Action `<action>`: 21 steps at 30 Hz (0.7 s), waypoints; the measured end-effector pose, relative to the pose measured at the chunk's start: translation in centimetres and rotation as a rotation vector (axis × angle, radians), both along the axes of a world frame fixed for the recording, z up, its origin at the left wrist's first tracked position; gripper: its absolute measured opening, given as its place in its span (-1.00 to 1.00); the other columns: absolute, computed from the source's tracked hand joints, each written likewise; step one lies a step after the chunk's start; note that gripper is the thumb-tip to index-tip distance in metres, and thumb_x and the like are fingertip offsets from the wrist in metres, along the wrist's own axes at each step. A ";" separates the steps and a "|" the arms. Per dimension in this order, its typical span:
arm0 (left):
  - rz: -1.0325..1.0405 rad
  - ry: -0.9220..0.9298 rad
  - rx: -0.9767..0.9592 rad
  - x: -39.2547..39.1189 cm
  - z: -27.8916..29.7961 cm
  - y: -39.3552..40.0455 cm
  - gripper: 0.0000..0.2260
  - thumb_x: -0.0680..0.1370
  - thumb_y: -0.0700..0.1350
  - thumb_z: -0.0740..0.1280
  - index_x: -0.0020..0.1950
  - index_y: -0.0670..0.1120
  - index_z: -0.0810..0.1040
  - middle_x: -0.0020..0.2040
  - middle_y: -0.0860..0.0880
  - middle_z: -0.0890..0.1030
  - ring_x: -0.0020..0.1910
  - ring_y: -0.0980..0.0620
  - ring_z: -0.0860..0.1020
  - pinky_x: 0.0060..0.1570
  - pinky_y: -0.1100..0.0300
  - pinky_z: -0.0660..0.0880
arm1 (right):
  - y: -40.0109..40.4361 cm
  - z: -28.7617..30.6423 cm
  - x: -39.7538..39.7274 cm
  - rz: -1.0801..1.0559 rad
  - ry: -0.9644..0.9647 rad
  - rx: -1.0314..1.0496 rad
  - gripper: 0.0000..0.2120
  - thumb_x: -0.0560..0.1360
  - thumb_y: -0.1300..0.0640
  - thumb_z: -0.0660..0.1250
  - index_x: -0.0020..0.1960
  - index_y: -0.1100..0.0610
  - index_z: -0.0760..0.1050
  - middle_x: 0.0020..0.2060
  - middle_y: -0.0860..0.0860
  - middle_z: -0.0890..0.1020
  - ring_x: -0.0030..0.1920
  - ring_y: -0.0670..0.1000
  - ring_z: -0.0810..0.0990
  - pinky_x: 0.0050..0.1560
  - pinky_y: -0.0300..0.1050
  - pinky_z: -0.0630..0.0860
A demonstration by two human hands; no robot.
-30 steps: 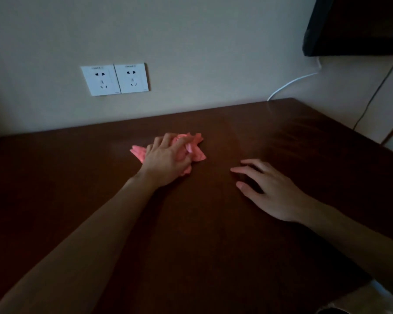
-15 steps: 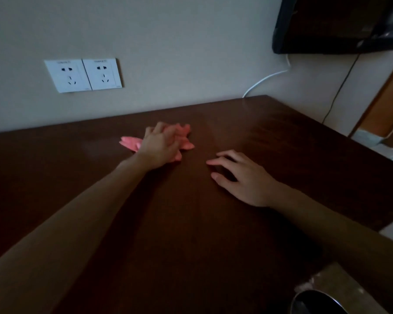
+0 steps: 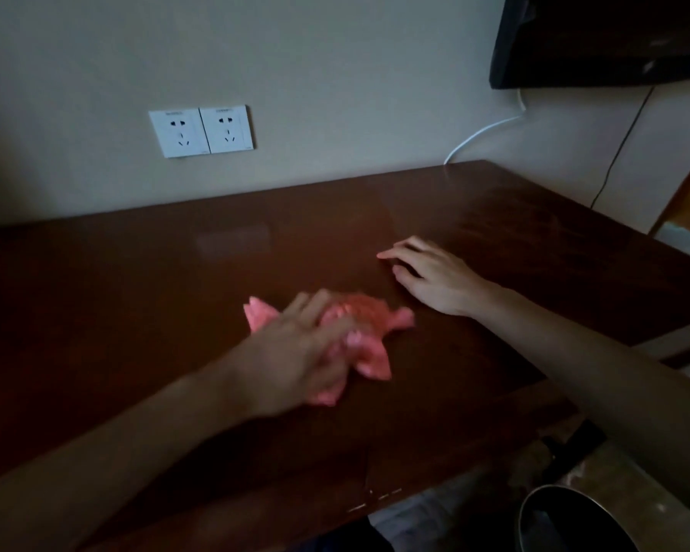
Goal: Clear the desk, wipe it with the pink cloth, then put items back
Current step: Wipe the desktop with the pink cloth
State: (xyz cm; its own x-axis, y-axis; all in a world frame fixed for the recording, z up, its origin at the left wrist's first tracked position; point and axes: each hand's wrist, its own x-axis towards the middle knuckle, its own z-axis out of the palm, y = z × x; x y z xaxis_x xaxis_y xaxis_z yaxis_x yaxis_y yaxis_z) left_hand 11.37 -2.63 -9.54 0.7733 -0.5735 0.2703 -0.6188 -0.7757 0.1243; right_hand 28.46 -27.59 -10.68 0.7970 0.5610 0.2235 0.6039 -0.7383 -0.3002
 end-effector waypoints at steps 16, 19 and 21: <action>0.508 -0.013 -0.039 26.6 -0.4 5.1 -0.53 0.59 0.14 0.11 0.45 0.04 0.47 0.36 -0.24 0.49 0.36 -0.21 0.33 0.30 -0.05 0.20 | -0.3 0.4 0.3 0.018 0.009 -0.009 -0.65 0.68 -0.12 0.13 0.45 -0.23 0.41 0.42 -0.12 0.37 0.42 -0.06 0.34 0.28 -0.07 0.33; 0.337 -0.018 -0.004 19.4 -0.5 2.7 -0.44 0.54 0.21 0.05 0.46 0.06 0.48 0.42 -0.10 0.49 0.33 -0.21 0.36 0.27 -0.05 0.21 | -0.2 0.0 0.1 0.032 -0.049 0.017 -0.66 0.65 -0.10 0.18 0.41 -0.22 0.45 0.37 -0.12 0.43 0.40 -0.03 0.41 0.34 -0.09 0.35; 0.248 0.014 -0.030 13.5 -0.9 1.0 -0.45 0.54 0.22 0.06 0.45 0.07 0.49 0.36 -0.09 0.50 0.31 -0.18 0.38 0.27 -0.02 0.21 | 0.1 -0.2 0.1 0.027 -0.067 0.021 -0.66 0.64 -0.06 0.21 0.40 -0.18 0.48 0.35 -0.09 0.47 0.39 0.00 0.45 0.36 -0.10 0.34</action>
State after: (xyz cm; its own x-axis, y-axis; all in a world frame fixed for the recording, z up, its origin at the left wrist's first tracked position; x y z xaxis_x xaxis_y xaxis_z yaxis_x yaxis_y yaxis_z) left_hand 24.88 -1.67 -10.42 0.8930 -0.3580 0.2727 -0.4084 -0.8992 0.1567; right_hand 28.57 -27.48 -10.90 0.7646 0.5768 0.2876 0.6427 -0.7153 -0.2743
